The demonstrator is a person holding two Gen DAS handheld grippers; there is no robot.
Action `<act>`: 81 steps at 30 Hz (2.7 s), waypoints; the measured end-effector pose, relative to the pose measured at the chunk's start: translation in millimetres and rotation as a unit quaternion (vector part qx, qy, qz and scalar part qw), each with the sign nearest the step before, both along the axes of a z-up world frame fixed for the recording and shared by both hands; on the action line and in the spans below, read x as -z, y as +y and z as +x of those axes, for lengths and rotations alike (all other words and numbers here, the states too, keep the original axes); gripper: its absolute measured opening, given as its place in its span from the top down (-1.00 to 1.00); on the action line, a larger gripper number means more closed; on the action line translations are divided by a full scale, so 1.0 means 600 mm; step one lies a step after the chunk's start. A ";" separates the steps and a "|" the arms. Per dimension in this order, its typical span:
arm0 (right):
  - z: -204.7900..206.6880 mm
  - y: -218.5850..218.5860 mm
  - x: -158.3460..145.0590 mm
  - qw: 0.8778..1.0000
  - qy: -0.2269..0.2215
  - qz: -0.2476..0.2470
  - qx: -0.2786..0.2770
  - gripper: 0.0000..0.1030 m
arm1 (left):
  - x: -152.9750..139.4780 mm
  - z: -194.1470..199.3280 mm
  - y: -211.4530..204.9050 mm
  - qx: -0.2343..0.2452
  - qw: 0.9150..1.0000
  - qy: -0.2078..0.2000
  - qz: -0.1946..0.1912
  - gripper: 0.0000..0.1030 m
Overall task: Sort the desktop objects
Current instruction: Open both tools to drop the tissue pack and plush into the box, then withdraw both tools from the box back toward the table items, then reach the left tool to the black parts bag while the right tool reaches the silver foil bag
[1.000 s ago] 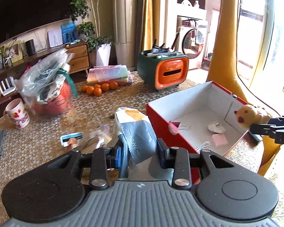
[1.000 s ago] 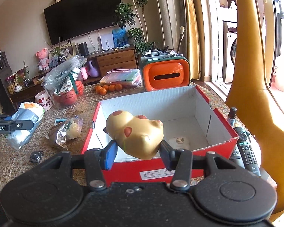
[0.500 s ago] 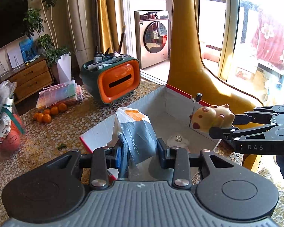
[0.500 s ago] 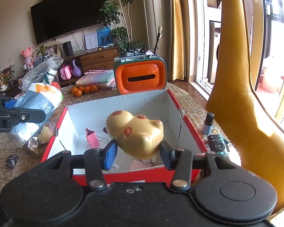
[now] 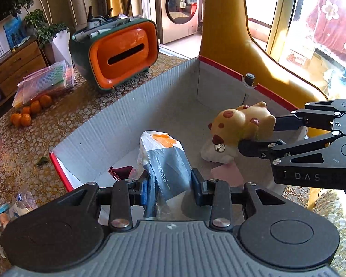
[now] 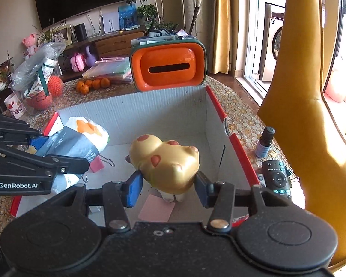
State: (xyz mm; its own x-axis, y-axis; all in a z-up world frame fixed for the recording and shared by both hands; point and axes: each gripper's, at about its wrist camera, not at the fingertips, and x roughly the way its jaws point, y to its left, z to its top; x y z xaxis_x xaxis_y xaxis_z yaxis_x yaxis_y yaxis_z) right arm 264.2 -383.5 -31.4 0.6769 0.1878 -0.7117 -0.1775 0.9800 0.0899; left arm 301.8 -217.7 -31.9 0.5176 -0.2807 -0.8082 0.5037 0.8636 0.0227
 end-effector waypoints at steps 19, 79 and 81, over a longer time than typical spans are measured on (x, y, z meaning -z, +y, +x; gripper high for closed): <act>0.025 0.016 0.038 0.998 0.044 -0.041 -0.022 0.01 | 0.050 0.015 -0.015 0.004 0.999 0.052 0.008 -0.11; -0.155 0.336 -0.105 0.994 -0.042 -0.019 -0.100 -0.80 | -0.067 -0.272 0.415 -0.182 0.974 -0.103 -0.090 -0.54; -0.151 0.353 -0.102 0.994 -0.041 -0.018 -0.102 -0.81 | -0.053 -0.274 0.429 -0.189 0.973 -0.098 -0.088 -0.54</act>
